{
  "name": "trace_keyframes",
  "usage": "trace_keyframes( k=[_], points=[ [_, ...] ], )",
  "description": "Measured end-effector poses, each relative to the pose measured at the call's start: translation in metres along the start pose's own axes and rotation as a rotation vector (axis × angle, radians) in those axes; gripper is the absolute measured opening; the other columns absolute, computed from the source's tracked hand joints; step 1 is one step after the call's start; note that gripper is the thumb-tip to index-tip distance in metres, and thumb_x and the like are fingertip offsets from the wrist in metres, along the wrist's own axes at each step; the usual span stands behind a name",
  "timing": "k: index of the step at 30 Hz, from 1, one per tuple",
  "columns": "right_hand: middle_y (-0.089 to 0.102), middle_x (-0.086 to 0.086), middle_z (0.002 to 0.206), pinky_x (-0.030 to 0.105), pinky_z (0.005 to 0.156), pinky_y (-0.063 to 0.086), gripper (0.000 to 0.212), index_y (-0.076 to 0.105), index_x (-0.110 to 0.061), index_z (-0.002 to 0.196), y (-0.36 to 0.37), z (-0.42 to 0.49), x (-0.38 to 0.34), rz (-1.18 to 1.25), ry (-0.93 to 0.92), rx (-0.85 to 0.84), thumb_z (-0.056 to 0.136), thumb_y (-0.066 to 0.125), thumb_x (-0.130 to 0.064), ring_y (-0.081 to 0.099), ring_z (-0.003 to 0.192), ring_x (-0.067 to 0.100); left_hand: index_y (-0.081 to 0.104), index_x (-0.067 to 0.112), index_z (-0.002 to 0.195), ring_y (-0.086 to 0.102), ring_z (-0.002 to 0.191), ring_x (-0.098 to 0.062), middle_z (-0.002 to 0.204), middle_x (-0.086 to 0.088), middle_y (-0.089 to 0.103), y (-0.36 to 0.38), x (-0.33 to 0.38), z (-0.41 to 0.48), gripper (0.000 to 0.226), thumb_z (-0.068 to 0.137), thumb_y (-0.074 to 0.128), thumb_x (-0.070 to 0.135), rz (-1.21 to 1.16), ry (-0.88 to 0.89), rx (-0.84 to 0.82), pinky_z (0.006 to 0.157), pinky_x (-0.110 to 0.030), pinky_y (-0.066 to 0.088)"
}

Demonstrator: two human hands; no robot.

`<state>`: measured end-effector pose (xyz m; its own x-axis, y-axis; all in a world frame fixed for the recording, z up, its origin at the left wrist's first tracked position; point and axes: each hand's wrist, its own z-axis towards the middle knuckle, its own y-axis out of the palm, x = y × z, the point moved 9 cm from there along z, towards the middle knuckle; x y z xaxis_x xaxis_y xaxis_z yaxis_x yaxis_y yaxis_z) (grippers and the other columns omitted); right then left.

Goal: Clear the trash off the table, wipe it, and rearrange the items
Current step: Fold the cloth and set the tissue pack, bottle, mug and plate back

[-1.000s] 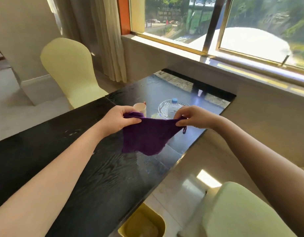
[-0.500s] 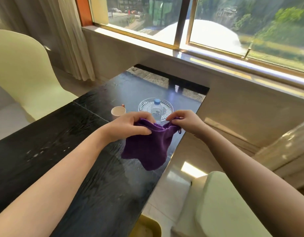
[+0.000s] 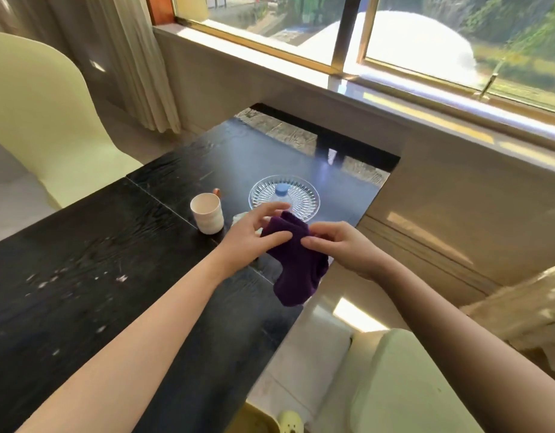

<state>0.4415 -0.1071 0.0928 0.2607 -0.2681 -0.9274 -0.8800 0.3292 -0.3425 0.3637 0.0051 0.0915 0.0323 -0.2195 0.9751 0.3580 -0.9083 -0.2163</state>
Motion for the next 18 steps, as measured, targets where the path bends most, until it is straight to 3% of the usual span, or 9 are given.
trace_keyframes(
  k=[3,6,8,13,16,18],
  points=[
    [0.066,0.023,0.103,0.039,0.088,0.048,0.024,0.062,0.002,0.112,-0.029,0.004,0.015,0.114,-0.015,0.052,0.094,0.054,-0.012,0.061,0.093,0.02,0.051,0.033,0.12,0.06,0.106,-0.006,0.118,0.003,0.061,0.019,-0.035,0.008,0.046,0.083,0.069,0.013,-0.06,-0.121,-0.095,0.088,-0.023,0.05],
    [0.067,0.006,0.104,0.027,0.087,0.051,0.021,0.062,-0.009,0.111,-0.05,0.008,0.033,0.24,-0.005,0.047,0.095,0.05,-0.006,0.063,0.096,0.013,0.056,0.026,0.123,0.061,0.11,-0.014,0.119,0.0,0.065,0.037,-0.072,0.022,0.041,0.084,0.068,0.016,0.098,-0.213,-0.153,0.094,-0.027,0.048],
    [0.068,-0.001,0.102,0.022,0.086,0.05,0.025,0.062,-0.016,0.109,-0.061,0.011,0.045,0.32,0.006,0.05,0.094,0.048,-0.002,0.064,0.095,0.01,0.06,0.019,0.121,0.063,0.11,-0.016,0.118,0.0,0.068,0.05,-0.09,0.029,0.034,0.087,0.065,0.019,0.072,-0.283,-0.192,0.096,-0.03,0.048],
    [0.066,0.003,0.093,0.032,0.082,0.046,0.029,0.066,-0.021,0.098,-0.09,0.023,0.083,0.262,0.164,0.213,0.092,0.043,-0.005,0.059,0.087,0.015,0.067,0.02,0.105,0.069,0.094,-0.025,0.106,-0.008,0.071,0.065,-0.107,0.048,0.018,0.091,0.059,0.014,0.017,-0.354,-0.138,0.087,-0.037,0.055],
    [0.066,0.0,0.084,0.03,0.073,0.046,0.014,0.069,-0.017,0.093,-0.103,0.027,0.1,0.079,0.191,0.265,0.092,0.057,-0.023,0.058,0.077,0.012,0.07,0.018,0.092,0.066,0.08,-0.009,0.09,-0.003,0.069,0.062,-0.095,0.06,0.018,0.091,0.056,0.008,0.071,-0.312,-0.113,0.073,-0.021,0.055],
    [0.065,-0.003,0.076,0.027,0.068,0.045,0.015,0.071,-0.016,0.089,-0.106,0.032,0.108,-0.023,0.171,0.261,0.087,0.065,-0.029,0.055,0.07,0.008,0.069,0.014,0.092,0.065,0.072,0.003,0.085,0.003,0.068,0.057,-0.079,0.065,0.018,0.091,0.055,0.003,0.132,-0.27,-0.109,0.066,-0.012,0.05]
  ],
)
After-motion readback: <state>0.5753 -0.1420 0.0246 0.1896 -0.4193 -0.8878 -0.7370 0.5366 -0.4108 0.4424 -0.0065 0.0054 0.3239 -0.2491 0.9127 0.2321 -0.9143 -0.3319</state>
